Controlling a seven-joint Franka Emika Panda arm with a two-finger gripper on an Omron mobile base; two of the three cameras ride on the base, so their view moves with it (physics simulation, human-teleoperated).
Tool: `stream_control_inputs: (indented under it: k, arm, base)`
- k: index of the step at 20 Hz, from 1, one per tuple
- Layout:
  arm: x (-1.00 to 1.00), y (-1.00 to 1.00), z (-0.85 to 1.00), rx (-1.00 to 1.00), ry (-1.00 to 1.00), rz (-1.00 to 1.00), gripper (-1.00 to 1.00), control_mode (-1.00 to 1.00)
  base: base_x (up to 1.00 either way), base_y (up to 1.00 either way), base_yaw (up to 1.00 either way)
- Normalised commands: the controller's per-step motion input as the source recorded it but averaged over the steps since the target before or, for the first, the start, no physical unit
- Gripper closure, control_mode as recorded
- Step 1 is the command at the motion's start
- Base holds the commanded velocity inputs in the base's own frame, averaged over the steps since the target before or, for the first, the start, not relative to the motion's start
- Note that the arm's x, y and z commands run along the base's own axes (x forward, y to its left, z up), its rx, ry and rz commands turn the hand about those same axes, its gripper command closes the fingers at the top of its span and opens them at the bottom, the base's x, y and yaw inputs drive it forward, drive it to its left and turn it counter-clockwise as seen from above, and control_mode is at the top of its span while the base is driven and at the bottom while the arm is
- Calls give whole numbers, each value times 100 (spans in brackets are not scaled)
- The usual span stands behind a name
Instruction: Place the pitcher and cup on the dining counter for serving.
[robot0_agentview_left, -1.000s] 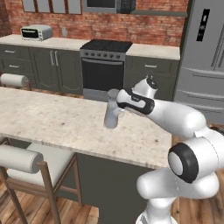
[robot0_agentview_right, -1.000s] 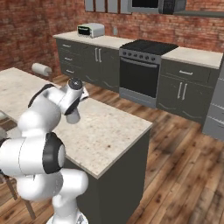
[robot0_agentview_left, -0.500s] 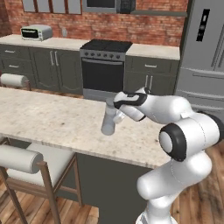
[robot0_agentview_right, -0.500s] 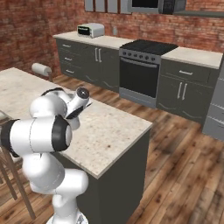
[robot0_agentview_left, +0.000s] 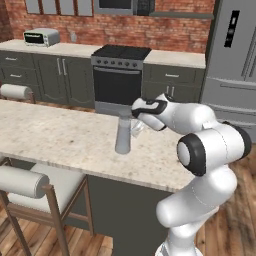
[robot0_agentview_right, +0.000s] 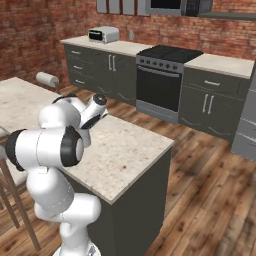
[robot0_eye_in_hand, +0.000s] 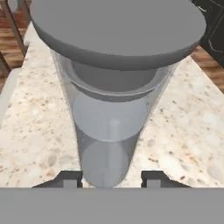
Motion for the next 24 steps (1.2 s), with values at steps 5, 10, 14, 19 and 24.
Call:
stream_control_inputs:
  k: [5,10,14,19,24]
  arm:
    - [-43,0,36,0,3,0,-100,-100]
    - [-72,0,48,0,3,0,-100,-100]
    - [-95,-5,60,0,4,-2,-100,-100]
    - [-100,-18,70,0,9,-13,-100,-100]
    - [-100,-31,71,0,10,-22,-100,-100]
  base:
    - [0,0,0]
    - [0,0,0]
    - [0,0,0]
    - [0,0,0]
    - [0,0,0]
